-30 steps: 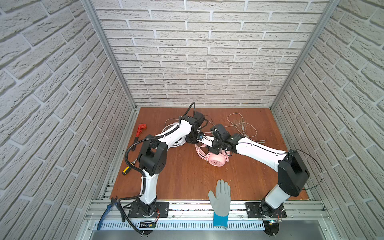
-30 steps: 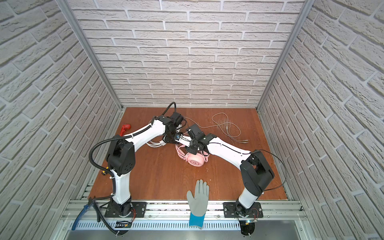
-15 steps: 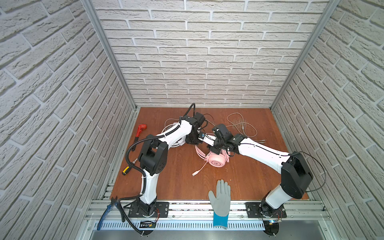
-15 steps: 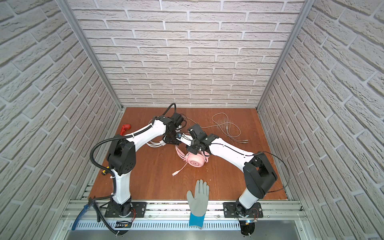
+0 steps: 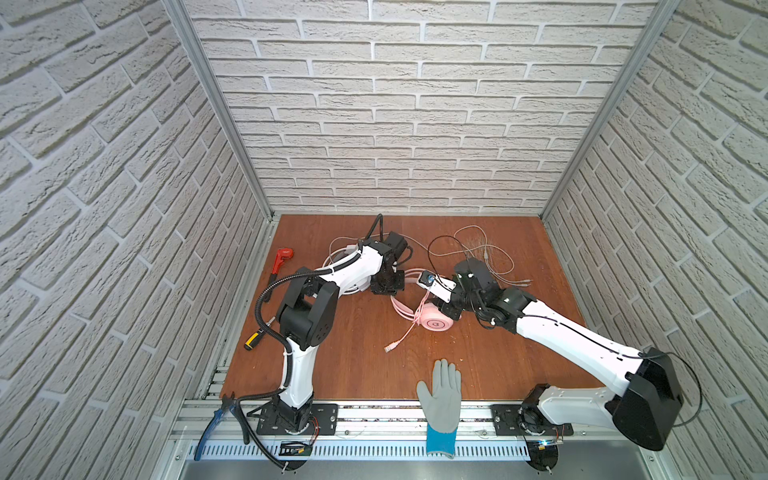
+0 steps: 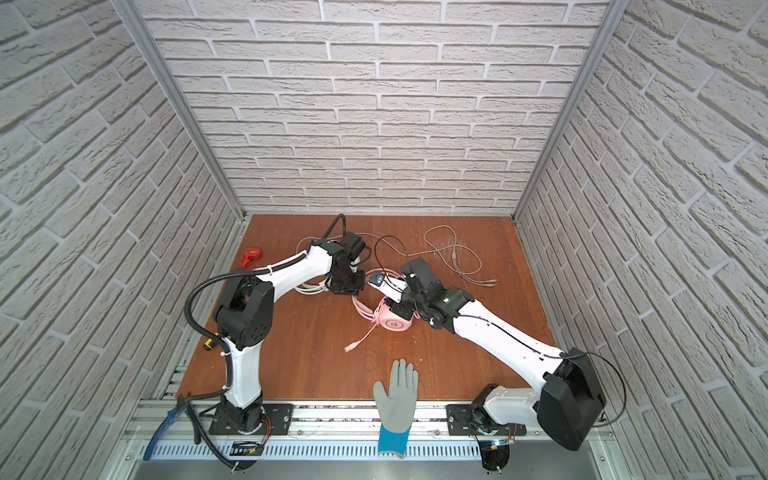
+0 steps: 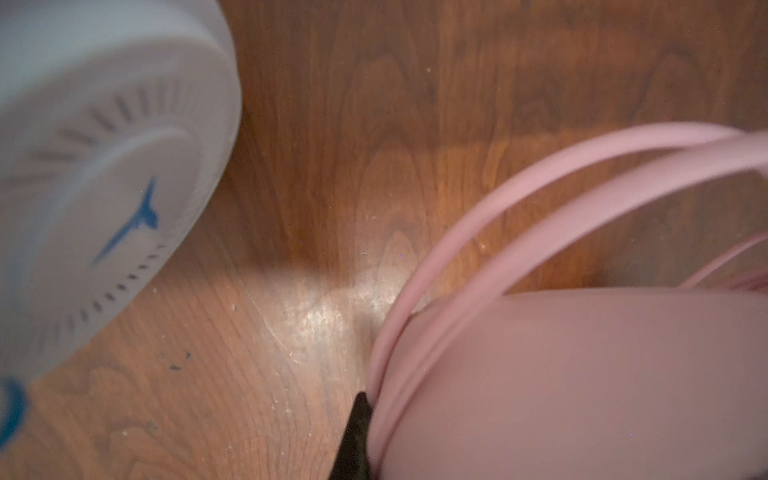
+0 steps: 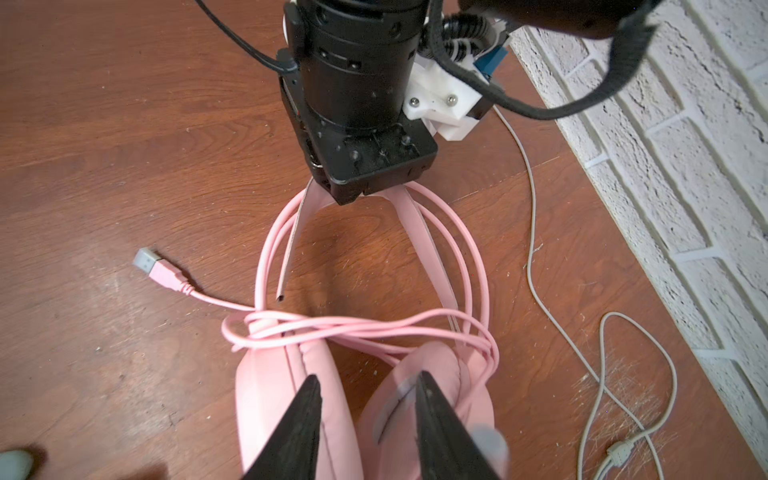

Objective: Wrap the headphones
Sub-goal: 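Open the right gripper and lower it toward the dropped USB plug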

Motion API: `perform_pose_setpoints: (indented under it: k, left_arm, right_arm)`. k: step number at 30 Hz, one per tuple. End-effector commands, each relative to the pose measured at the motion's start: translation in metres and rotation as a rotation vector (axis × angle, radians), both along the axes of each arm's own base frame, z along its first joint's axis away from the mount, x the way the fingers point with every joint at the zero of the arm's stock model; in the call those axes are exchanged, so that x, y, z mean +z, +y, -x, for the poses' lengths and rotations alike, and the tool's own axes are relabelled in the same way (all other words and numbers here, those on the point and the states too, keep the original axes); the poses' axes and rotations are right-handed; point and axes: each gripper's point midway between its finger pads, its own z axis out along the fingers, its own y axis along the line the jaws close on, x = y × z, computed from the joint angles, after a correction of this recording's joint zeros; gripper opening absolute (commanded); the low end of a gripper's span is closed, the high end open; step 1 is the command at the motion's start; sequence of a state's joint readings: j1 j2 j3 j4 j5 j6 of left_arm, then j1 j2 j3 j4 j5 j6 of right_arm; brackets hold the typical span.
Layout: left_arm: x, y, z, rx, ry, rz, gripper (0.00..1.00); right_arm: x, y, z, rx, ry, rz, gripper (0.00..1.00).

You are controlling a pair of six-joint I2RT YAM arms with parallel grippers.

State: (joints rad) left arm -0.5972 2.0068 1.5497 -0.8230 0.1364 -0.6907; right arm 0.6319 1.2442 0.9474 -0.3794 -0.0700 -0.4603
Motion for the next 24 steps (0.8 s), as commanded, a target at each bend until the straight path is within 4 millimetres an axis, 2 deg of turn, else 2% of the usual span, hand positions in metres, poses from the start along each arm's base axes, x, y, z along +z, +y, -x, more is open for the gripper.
perform_pose_setpoints:
  k: [1,5,11,20,24]
  left_arm:
    - [0.004,-0.009,-0.01,0.071,-0.031,0.075,0.0]
    - [-0.005,-0.005,-0.012,0.111,-0.04,0.064,0.0]
    - [-0.015,-0.001,-0.013,0.141,-0.049,0.046,0.0]
    - [-0.017,0.0,-0.013,0.159,-0.064,0.049,0.0]
    - [-0.013,-0.005,-0.009,0.155,-0.07,0.053,0.0]
  right_arm:
    - [0.015,0.004,0.015,0.075,-0.016,-0.05,0.4]
    - [0.005,0.011,0.044,0.207,0.027,-0.024,0.41]
    - [-0.017,0.03,0.073,0.377,0.032,0.035,0.42]
    - [-0.058,0.063,0.094,0.558,0.06,0.185,0.41]
    - [-0.06,0.068,0.093,0.557,0.046,0.172,0.41]
